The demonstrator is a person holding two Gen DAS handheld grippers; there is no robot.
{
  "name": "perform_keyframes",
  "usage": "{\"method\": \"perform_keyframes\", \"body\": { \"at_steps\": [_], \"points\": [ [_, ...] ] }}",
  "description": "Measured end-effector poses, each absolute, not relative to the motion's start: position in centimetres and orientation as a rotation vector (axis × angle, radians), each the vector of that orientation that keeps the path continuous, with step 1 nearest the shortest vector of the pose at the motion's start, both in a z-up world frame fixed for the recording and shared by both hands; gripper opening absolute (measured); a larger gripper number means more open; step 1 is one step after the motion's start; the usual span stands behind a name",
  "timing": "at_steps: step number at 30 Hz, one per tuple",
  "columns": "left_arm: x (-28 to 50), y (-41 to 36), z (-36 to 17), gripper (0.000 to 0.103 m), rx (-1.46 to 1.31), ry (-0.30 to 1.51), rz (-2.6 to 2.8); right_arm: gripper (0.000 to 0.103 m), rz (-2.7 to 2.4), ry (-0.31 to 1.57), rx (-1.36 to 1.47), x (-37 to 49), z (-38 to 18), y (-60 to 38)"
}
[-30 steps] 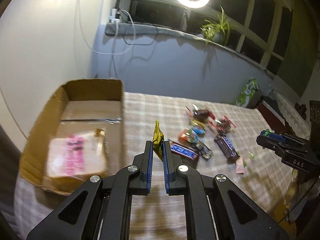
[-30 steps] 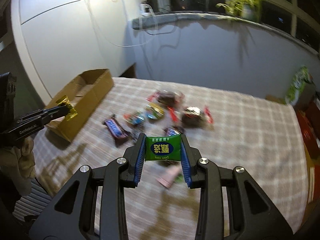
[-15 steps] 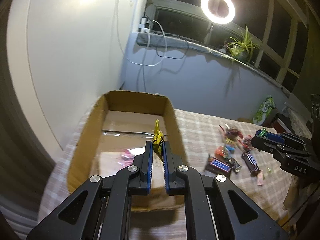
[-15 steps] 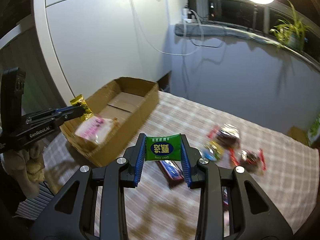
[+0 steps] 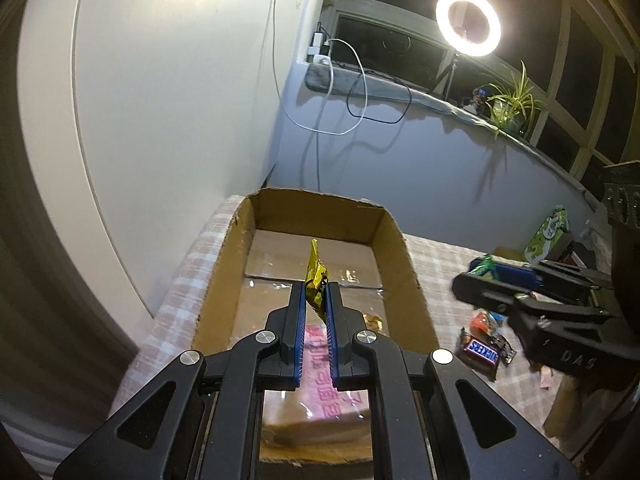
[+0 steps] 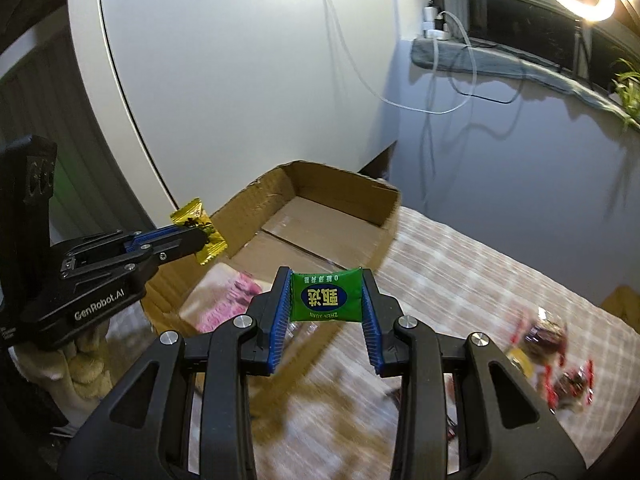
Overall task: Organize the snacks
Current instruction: 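Carry both candies into the cardboard box and open both grippers, then grasp the Snickers bar with the left gripper while the right gripper grasps another Snickers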
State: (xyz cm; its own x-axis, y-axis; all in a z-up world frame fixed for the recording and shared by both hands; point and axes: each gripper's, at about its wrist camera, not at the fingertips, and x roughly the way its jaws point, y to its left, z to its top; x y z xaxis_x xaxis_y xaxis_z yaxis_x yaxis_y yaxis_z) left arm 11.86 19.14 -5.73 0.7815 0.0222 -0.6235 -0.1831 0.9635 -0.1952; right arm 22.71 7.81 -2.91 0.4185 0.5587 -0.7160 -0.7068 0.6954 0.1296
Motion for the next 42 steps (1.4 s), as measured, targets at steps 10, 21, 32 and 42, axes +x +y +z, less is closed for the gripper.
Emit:
{"method": "perform_keyframes", "body": {
  "at_steps": [10,21,32,42],
  "points": [
    [12.7,20.2,-6.0,0.008,-0.251,0.670,0.132,0.034,0.832,0.841,-0.243,24.0,-4.6,11.7],
    [12.8,20.4,-5.8,0.018,-0.251,0.668,0.152,0.064,0.845,0.814,-0.272,23.6,-4.4,12.1],
    [12.0,19.9,-4.8,0.032,-0.265,0.643,0.154,0.075,0.809,0.792,-0.272,23.0,-3.4,9.9],
    [11.1,16.5,-3.9,0.040,-0.257,0.628,0.075,0.075,0.754,0.765,-0.247,21.8,-1.4,4.8]
  ]
}}
